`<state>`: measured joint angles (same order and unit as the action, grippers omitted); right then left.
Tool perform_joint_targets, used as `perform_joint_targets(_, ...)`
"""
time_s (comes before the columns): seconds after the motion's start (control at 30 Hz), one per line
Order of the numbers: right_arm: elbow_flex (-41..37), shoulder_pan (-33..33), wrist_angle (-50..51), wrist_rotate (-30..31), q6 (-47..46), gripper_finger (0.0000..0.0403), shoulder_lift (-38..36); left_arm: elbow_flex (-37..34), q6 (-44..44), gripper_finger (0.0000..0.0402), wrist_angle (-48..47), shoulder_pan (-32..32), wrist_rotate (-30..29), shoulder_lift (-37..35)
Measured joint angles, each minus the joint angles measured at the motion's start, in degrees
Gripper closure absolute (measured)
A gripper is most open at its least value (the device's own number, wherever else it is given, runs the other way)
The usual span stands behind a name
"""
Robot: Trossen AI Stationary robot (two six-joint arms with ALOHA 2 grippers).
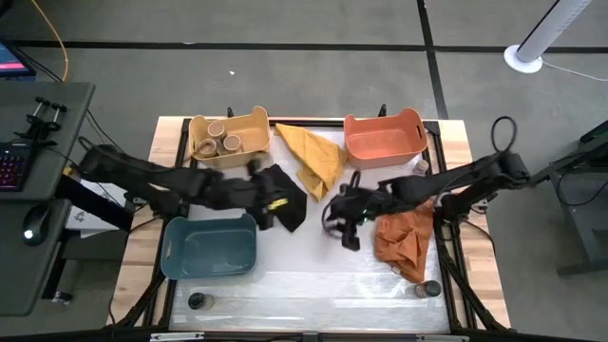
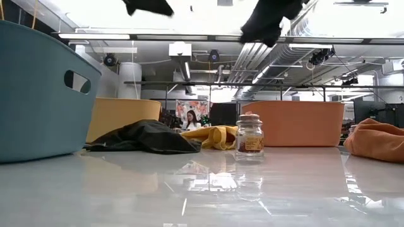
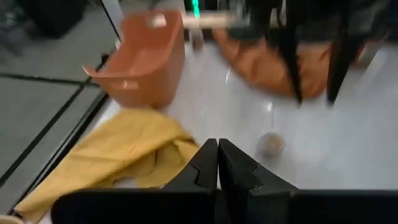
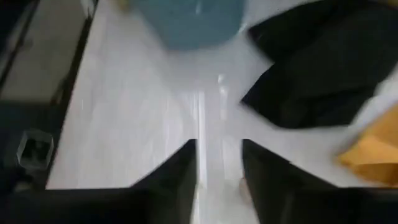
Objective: Sort spices by type
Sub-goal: Put the left brown spice bottle into the orange bin
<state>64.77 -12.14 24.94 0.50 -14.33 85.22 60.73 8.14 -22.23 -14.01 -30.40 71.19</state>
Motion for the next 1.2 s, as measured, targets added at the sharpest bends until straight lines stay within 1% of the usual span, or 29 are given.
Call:
perform_joint_targets(0.13, 0.0, -0.9, 2.3, 0.1, 5.8, 0.0182, 4.6, -6.1, 6.8, 0.0401, 2.5, -4.6, -5.7, -8.0)
perform_joint_targets(0.2, 0.0, -0.7, 2.0, 1.0, 8.3, 0.0147, 6.4, -9.7, 9.3, 0.0401, 5.2, -6.5, -7.2, -11.0)
perform_joint_targets(0.3, 0.0, -0.3, 1.3, 3.7, 12.0, 0.0112, 9.1, -14.9, 11.2, 0.0401, 10.6, -8.7, -8.4, -14.1)
perform_joint_targets(0.37, 0.0, 0.1, 1.6, 5.4, 13.8, 0.0102, 10.4, -17.4, 11.6, 0.0401, 14.2, -9.5, -9.1, -15.2)
perform_joint_targets(0.53, 0.0, 1.6, 1.7, 5.4, 14.4, 0.0098, 12.7, -19.8, 11.8, 0.0401, 17.2, -9.8, -9.7, -15.9)
perform_joint_targets(0.63, 0.0, 2.1, 2.1, 5.2, 14.3, 0.0098, 14.4, -19.9, 11.8, 0.0401, 17.3, -9.8, -9.7, -15.6)
perform_joint_targets(0.77, 0.0, 2.2, 1.8, 3.5, 14.3, 0.0098, 17.4, -19.9, 10.6, 0.0401, 17.5, -9.8, -9.7, -15.4)
perform_joint_targets(0.97, 0.0, 2.1, 1.1, 4.1, 13.1, 0.0100, 19.0, -19.9, 10.2, 0.0401, 17.5, -9.8, -9.7, -15.4)
perform_joint_targets(1.07, 0.0, 2.1, 0.5, 5.3, 12.7, 0.0121, 19.0, -19.9, 10.2, 0.0401, 17.5, -9.8, -9.7, -15.4)
perform_joint_targets(1.13, 0.0, 2.2, 0.5, 5.5, 11.9, 0.0149, 19.0, -19.9, 10.2, 0.0401, 17.5, -9.8, -9.8, -15.4)
perform_joint_targets(1.2, 0.0, 2.2, 0.5, 5.8, 11.4, 0.0186, 19.0, -19.9, 10.2, 0.0401, 17.4, -9.8, -9.8, -15.4)
